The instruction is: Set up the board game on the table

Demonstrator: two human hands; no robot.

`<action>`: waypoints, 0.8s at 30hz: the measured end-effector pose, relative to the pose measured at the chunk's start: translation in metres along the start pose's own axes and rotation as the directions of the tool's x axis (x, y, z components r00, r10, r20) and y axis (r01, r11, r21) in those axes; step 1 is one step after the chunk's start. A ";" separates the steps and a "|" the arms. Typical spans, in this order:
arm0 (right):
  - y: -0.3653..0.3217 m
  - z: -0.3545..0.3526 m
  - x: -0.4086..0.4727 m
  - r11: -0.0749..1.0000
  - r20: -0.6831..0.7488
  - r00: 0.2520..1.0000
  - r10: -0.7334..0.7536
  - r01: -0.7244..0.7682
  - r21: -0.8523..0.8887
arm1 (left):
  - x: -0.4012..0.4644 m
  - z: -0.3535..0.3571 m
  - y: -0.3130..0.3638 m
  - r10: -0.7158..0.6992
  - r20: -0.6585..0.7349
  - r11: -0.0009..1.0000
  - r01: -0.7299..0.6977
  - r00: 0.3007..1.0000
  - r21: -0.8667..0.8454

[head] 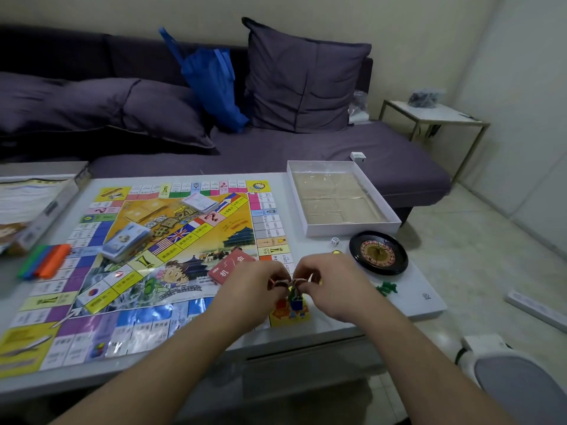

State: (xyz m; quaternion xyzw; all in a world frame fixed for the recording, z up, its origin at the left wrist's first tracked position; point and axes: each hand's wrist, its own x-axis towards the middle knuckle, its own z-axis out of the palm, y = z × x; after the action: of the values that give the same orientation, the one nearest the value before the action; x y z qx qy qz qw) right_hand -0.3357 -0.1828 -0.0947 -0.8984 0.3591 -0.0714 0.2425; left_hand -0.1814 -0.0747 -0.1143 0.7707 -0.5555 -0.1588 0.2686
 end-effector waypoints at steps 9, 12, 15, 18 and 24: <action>0.000 0.010 -0.003 0.999 0.125 0.991 0.042 -0.041 -0.006 | -0.007 0.014 -0.010 -0.043 0.022 0.996 0.041 0.999 0.079; -0.002 0.013 0.000 0.999 0.136 0.990 0.026 -0.020 -0.044 | -0.006 0.015 -0.012 -0.035 0.015 0.996 0.034 0.999 0.080; -0.003 0.014 0.003 0.998 0.139 0.990 0.023 -0.014 -0.064 | -0.008 0.015 -0.014 -0.026 0.006 0.996 0.025 1.000 0.091; -0.004 0.014 0.004 0.996 0.146 0.989 0.012 0.001 -0.092 | -0.008 0.016 -0.014 -0.021 0.005 0.997 0.020 1.000 0.079; -0.006 0.013 0.002 0.994 0.152 0.988 -0.004 0.021 -0.107 | -0.008 0.014 -0.011 -0.051 0.023 0.993 0.048 0.998 0.107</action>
State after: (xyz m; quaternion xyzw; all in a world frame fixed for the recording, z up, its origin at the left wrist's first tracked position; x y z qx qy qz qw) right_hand -0.3266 -0.1754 -0.1030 -0.9153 0.3374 0.0151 0.2194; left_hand -0.1831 -0.0678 -0.1325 0.7953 -0.5474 -0.1455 0.2161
